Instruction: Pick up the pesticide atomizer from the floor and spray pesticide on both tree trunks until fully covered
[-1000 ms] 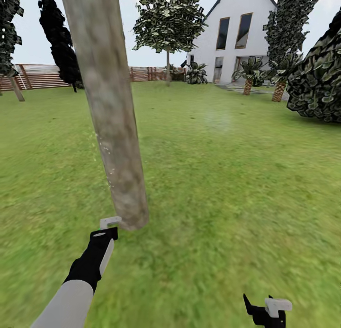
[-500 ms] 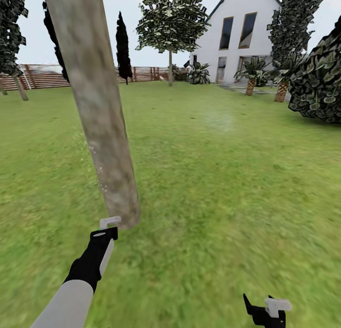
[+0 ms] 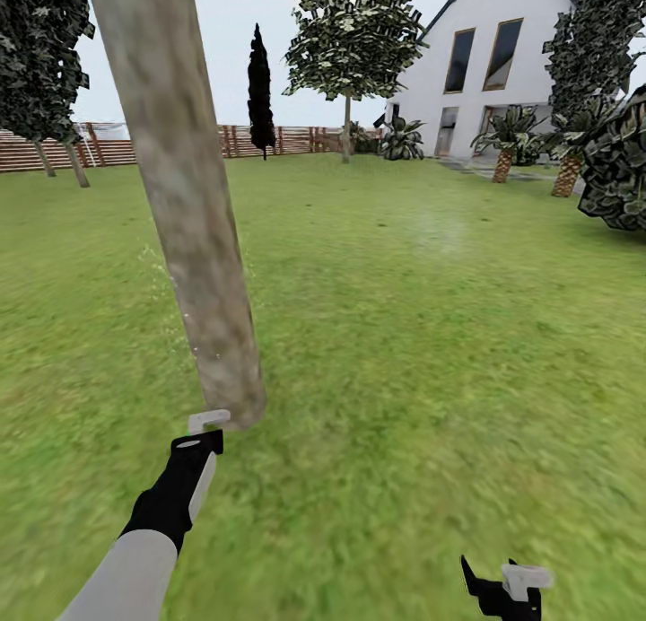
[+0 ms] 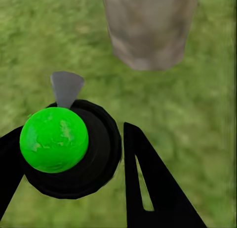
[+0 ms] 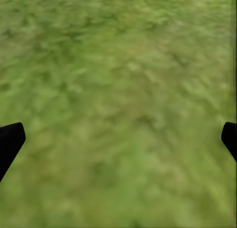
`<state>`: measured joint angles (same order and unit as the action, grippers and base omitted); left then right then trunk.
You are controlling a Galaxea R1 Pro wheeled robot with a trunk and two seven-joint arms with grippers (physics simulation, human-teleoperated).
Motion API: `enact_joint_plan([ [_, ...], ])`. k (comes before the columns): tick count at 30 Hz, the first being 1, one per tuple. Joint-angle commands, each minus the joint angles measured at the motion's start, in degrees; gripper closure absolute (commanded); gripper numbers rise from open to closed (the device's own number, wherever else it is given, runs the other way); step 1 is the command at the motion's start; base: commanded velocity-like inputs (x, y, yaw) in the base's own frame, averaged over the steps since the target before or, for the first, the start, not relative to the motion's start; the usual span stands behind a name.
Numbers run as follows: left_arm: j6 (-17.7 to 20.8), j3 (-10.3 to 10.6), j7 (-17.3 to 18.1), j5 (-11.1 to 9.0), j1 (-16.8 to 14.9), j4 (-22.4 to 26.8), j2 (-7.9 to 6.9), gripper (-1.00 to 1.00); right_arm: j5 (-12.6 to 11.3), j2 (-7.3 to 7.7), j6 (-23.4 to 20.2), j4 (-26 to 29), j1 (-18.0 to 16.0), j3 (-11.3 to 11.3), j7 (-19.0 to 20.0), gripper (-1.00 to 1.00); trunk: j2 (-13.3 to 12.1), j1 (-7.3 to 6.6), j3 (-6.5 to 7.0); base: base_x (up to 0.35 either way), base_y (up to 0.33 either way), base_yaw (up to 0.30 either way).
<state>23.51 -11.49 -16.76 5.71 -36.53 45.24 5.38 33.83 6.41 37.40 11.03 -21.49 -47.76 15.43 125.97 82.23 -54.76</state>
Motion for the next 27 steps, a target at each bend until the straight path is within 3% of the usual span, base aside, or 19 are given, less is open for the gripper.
enact_joint_plan([
  [1,0.4,-0.2,0.1,0.6,0.0,0.1,0.07,1.0,0.1,0.0,0.1,0.0,0.0,-0.5,0.5,-1.0,0.0,0.0,-0.05,0.054,-0.272,0.001],
  [6,0.4,-0.2,0.1,0.6,0.0,0.1,0.07,1.0,0.1,0.0,0.1,0.0,-0.1,-0.5,0.5,-1.0,0.0,0.0,-0.05,0.056,-0.272,0.058],
  [18,0.4,-0.2,0.1,0.6,0.0,0.1,0.07,1.0,0.1,0.0,0.1,0.0,0.0,-0.5,0.5,-1.0,0.0,0.0,-0.05,0.083,-0.272,0.256],
  [27,0.4,-0.1,0.1,0.6,0.0,0.1,0.07,1.0,0.1,0.0,0.1,0.0,0.0,-0.5,0.5,-1.0,0.0,0.0,-0.05,0.11,-0.272,0.016],
])
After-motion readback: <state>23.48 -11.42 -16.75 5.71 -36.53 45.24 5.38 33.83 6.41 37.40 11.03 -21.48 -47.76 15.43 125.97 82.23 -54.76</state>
